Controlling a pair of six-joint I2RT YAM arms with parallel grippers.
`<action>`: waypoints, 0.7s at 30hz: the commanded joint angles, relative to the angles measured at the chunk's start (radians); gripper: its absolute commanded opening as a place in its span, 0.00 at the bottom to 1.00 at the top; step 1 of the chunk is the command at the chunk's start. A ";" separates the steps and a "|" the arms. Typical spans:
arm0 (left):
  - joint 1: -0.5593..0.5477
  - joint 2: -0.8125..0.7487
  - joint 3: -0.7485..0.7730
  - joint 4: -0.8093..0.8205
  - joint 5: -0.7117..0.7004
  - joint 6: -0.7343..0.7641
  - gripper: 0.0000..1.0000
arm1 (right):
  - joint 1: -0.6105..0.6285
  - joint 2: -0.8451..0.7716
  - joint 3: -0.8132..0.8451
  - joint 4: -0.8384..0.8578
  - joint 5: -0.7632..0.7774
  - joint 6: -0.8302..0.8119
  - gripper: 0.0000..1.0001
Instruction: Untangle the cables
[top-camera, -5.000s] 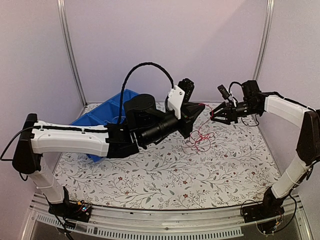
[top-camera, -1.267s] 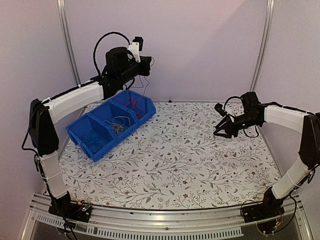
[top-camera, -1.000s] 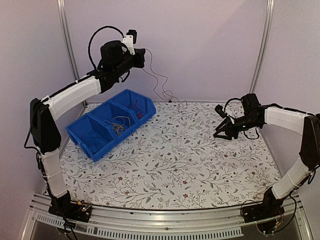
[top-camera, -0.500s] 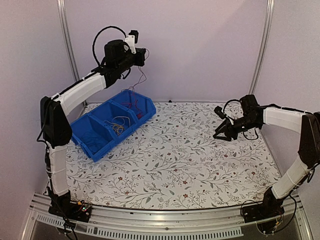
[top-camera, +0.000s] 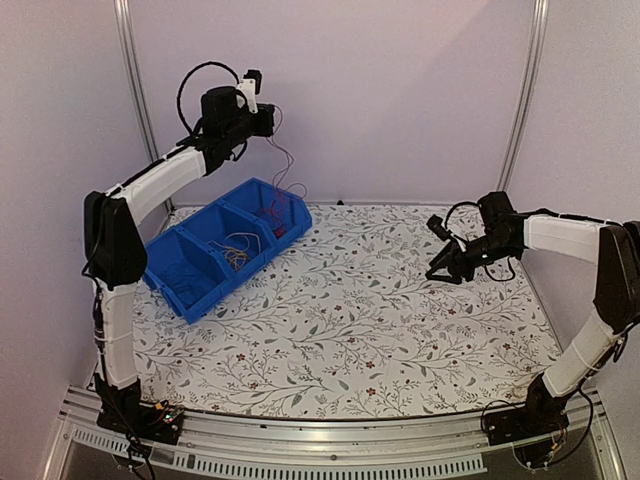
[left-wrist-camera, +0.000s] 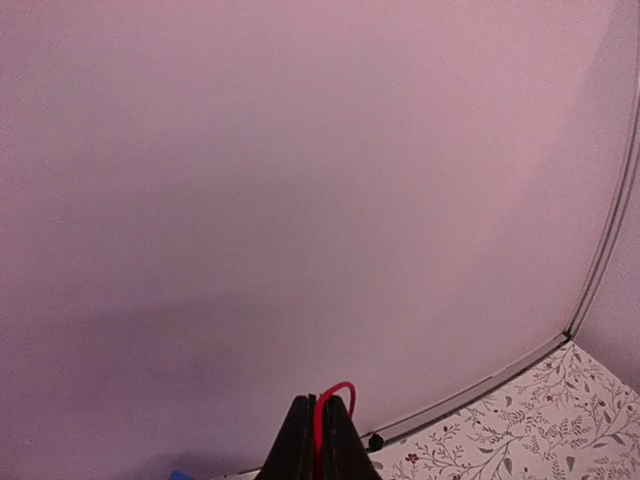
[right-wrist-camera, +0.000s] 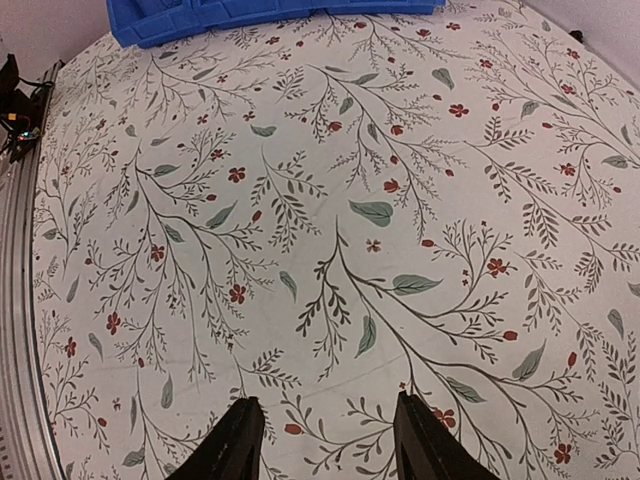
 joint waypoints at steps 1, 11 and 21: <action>0.025 0.008 -0.082 0.034 0.022 -0.023 0.00 | -0.002 0.014 0.001 0.001 0.010 -0.008 0.48; 0.085 0.071 -0.149 0.036 0.023 -0.064 0.00 | -0.001 0.033 0.011 -0.011 0.008 -0.017 0.48; 0.118 0.118 -0.315 0.058 0.070 -0.140 0.00 | -0.001 0.012 0.016 -0.008 0.012 -0.013 0.49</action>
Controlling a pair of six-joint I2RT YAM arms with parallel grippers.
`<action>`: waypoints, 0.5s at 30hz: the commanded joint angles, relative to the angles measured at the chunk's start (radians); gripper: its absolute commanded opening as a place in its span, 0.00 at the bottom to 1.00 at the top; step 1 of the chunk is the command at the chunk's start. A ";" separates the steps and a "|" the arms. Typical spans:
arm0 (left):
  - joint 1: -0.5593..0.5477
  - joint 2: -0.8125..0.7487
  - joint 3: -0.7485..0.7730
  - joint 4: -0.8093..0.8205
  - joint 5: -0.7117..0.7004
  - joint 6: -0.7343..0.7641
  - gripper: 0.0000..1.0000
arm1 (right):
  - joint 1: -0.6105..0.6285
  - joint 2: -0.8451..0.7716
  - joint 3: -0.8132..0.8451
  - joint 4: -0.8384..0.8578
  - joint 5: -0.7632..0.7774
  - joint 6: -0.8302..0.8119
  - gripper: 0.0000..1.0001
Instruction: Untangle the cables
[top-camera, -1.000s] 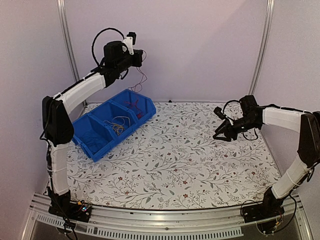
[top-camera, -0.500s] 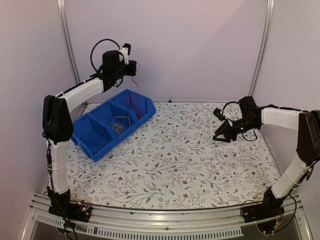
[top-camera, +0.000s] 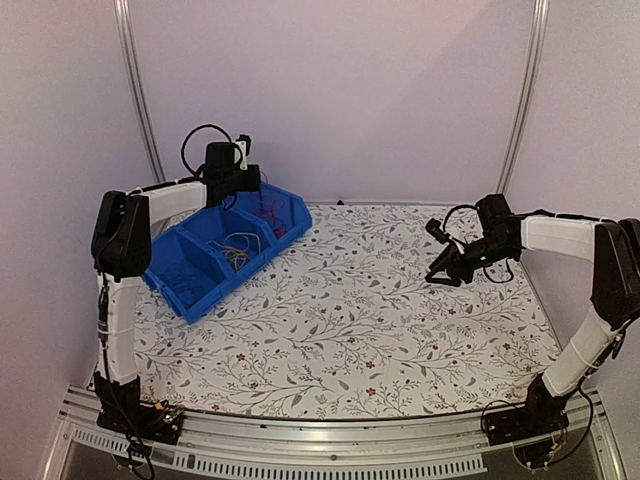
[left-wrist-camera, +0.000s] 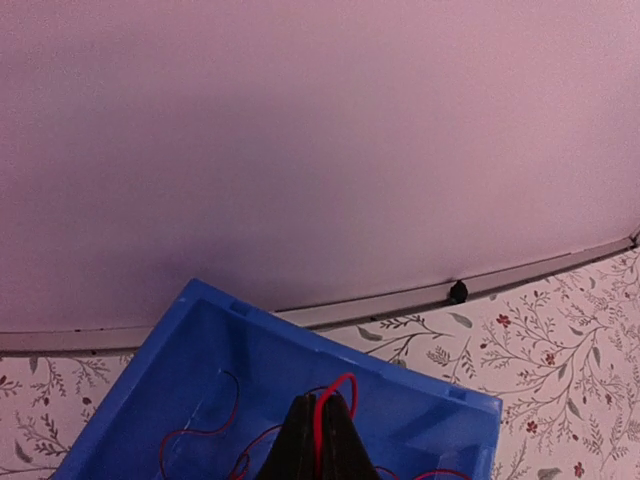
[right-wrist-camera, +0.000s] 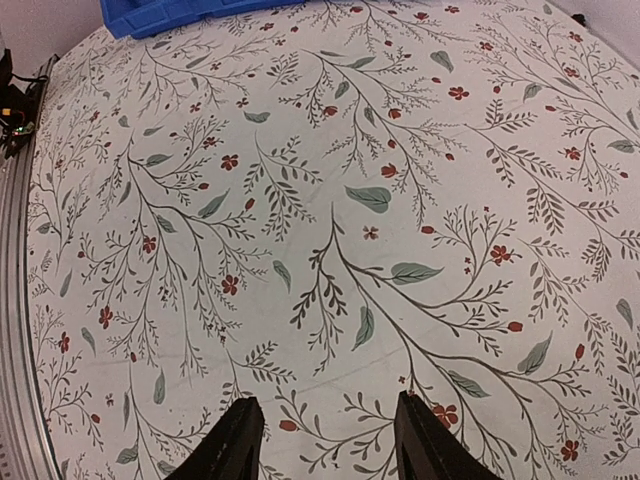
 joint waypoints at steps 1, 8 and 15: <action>0.007 0.021 -0.050 0.014 0.040 -0.041 0.00 | -0.002 -0.014 0.019 -0.009 -0.001 -0.007 0.49; 0.008 -0.033 -0.078 -0.051 0.003 -0.034 0.36 | -0.002 -0.046 0.073 -0.032 0.086 -0.025 0.50; 0.008 -0.174 -0.136 -0.111 -0.058 -0.014 0.58 | -0.001 -0.149 0.152 0.014 0.241 -0.009 0.63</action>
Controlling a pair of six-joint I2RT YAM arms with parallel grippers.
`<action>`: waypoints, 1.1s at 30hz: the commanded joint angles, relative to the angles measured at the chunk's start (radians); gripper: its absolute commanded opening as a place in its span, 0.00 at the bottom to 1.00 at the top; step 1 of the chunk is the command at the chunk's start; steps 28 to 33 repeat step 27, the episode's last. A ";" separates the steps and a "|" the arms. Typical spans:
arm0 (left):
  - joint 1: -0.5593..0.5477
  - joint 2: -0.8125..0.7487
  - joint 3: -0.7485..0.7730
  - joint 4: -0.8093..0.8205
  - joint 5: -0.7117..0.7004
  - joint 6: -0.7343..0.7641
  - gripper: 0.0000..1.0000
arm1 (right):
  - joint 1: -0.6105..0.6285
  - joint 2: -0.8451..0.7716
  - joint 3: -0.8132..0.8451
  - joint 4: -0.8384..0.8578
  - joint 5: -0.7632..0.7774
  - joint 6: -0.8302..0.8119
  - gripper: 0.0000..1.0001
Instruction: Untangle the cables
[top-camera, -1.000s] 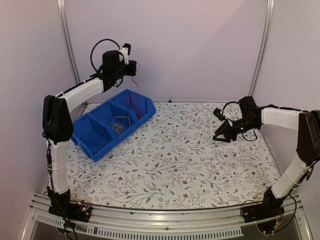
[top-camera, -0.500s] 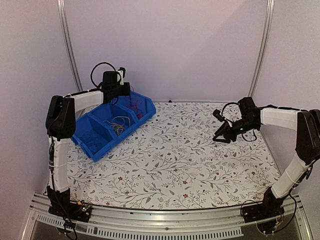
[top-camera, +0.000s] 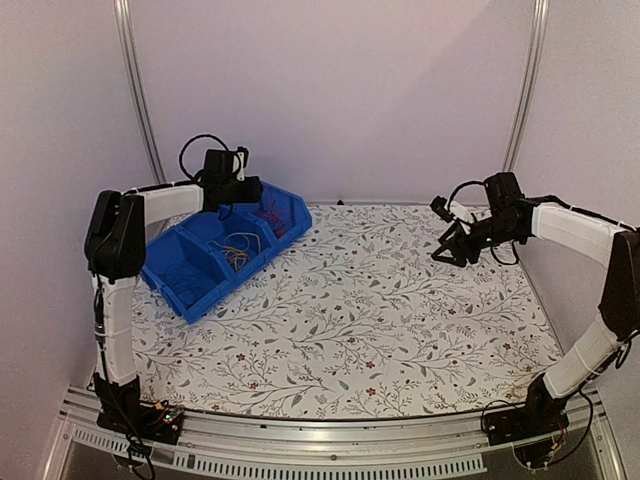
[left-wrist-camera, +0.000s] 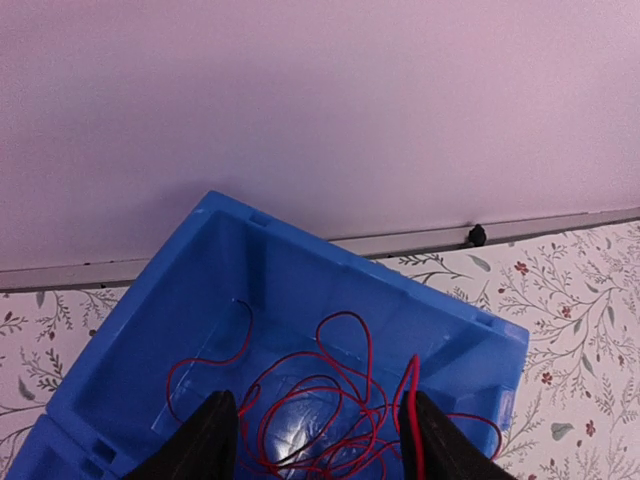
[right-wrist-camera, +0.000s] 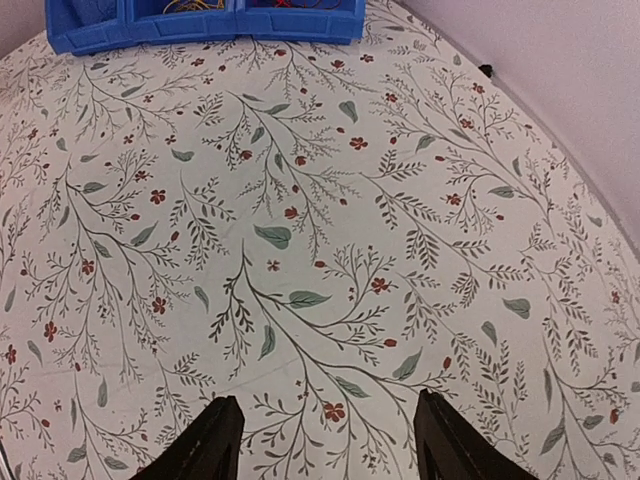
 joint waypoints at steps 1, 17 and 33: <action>0.000 -0.158 -0.036 -0.026 -0.039 0.022 0.60 | -0.001 -0.089 0.072 0.052 0.132 0.029 0.67; 0.045 -0.266 -0.064 -0.072 0.205 -0.106 0.80 | -0.002 -0.169 0.070 0.194 0.219 0.198 0.99; -0.107 -0.638 -0.391 -0.078 0.053 0.033 0.81 | -0.004 -0.280 -0.006 0.425 0.374 0.374 0.99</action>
